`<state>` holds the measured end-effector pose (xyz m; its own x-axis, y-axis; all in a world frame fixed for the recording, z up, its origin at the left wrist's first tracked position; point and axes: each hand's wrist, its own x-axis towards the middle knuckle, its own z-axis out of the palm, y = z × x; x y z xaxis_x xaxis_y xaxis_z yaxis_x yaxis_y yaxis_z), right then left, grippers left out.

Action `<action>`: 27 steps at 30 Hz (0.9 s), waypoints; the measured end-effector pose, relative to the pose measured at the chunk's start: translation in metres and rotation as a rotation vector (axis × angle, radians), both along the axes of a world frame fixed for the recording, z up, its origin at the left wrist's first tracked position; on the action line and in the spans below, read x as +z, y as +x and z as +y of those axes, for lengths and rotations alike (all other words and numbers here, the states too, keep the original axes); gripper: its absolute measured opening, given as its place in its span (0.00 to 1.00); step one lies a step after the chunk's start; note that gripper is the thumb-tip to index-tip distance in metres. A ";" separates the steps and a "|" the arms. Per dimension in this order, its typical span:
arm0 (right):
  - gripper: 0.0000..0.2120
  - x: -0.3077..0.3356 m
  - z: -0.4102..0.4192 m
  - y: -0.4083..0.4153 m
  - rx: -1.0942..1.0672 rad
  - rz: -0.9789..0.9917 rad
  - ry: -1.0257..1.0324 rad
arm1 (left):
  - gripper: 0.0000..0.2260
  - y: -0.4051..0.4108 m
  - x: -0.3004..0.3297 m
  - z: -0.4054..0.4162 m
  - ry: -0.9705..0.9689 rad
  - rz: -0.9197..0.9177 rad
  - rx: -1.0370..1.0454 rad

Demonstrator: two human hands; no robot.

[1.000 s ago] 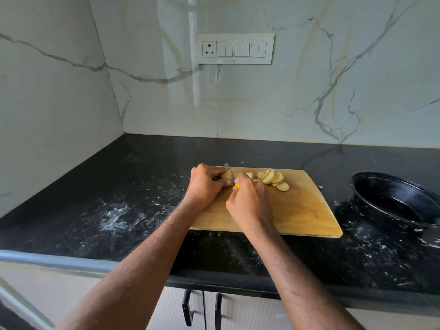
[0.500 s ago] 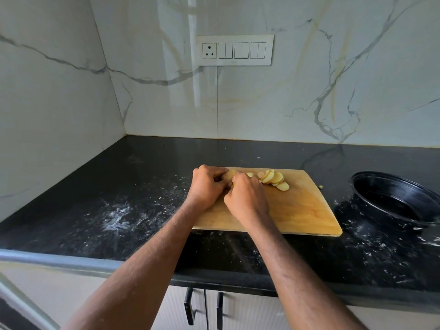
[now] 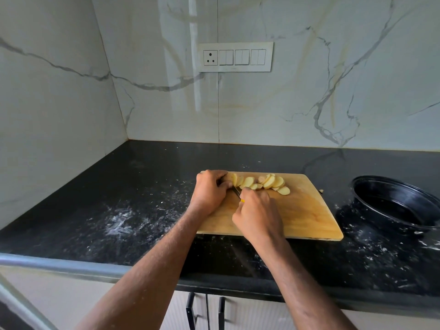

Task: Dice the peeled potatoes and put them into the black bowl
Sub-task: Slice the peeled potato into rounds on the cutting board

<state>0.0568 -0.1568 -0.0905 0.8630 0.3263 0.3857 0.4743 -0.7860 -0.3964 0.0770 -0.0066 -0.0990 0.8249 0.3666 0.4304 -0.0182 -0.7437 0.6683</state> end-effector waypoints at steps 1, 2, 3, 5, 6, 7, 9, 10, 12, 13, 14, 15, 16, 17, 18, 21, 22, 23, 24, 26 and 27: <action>0.11 -0.001 0.000 0.001 -0.001 -0.009 0.003 | 0.10 0.001 -0.001 0.002 -0.025 0.003 0.026; 0.11 -0.002 0.001 0.002 -0.004 -0.015 0.005 | 0.13 0.001 0.000 0.004 -0.051 0.005 0.049; 0.11 -0.003 0.002 0.002 -0.007 -0.018 0.010 | 0.16 0.001 -0.001 0.006 -0.071 0.004 0.056; 0.09 -0.006 0.002 0.004 -0.020 -0.015 0.042 | 0.17 0.000 0.000 0.005 -0.081 0.003 0.032; 0.09 -0.007 0.002 0.006 -0.030 -0.015 0.068 | 0.17 0.000 0.001 0.004 -0.082 -0.003 0.017; 0.08 -0.008 0.002 0.007 -0.040 -0.018 0.098 | 0.17 -0.001 0.002 0.003 -0.083 -0.013 0.005; 0.06 -0.007 0.000 0.008 -0.063 -0.021 0.160 | 0.18 -0.003 0.003 0.002 -0.087 -0.027 -0.002; 0.05 -0.007 -0.001 0.009 -0.072 -0.011 0.190 | 0.18 -0.004 0.003 0.002 -0.093 -0.023 -0.003; 0.05 -0.007 -0.002 0.010 -0.085 0.014 0.237 | 0.20 -0.004 0.002 0.003 -0.102 -0.006 -0.005; 0.04 -0.007 -0.003 0.011 -0.089 0.022 0.258 | 0.20 -0.004 0.002 0.003 -0.099 0.006 -0.006; 0.04 -0.008 -0.003 0.012 -0.091 0.027 0.277 | 0.21 -0.004 0.002 0.003 -0.096 0.016 -0.005; 0.03 -0.008 -0.003 0.012 -0.092 0.030 0.296 | 0.21 -0.003 0.002 0.002 -0.095 0.021 -0.004; 0.03 -0.008 -0.004 0.012 -0.093 0.032 0.313 | 0.20 -0.003 0.002 0.002 -0.097 0.021 -0.002; 0.04 -0.008 -0.004 0.012 -0.093 0.030 0.330 | 0.20 -0.003 0.002 0.002 -0.103 0.019 -0.002; 0.03 -0.008 -0.004 0.011 -0.092 0.022 0.344 | 0.19 -0.004 0.002 0.002 -0.106 0.016 -0.003; 0.03 -0.009 -0.005 0.005 -0.071 -0.021 0.348 | 0.18 -0.004 0.002 0.003 -0.124 0.001 -0.010; 0.04 -0.009 -0.006 0.003 -0.062 -0.030 0.343 | 0.17 -0.004 0.001 0.004 -0.140 0.001 -0.013; 0.04 -0.009 -0.006 0.002 -0.056 -0.036 0.336 | 0.17 -0.004 0.002 0.005 -0.157 0.003 -0.015; 0.04 -0.009 -0.006 0.001 -0.052 -0.041 0.330 | 0.16 -0.004 0.002 0.005 -0.168 0.004 -0.016; 0.05 -0.009 -0.005 0.001 -0.048 -0.054 0.320 | 0.12 -0.004 0.002 0.005 -0.176 -0.008 -0.023; 0.05 -0.010 -0.004 0.001 -0.045 -0.059 0.309 | 0.09 -0.003 0.002 0.005 -0.178 -0.015 -0.028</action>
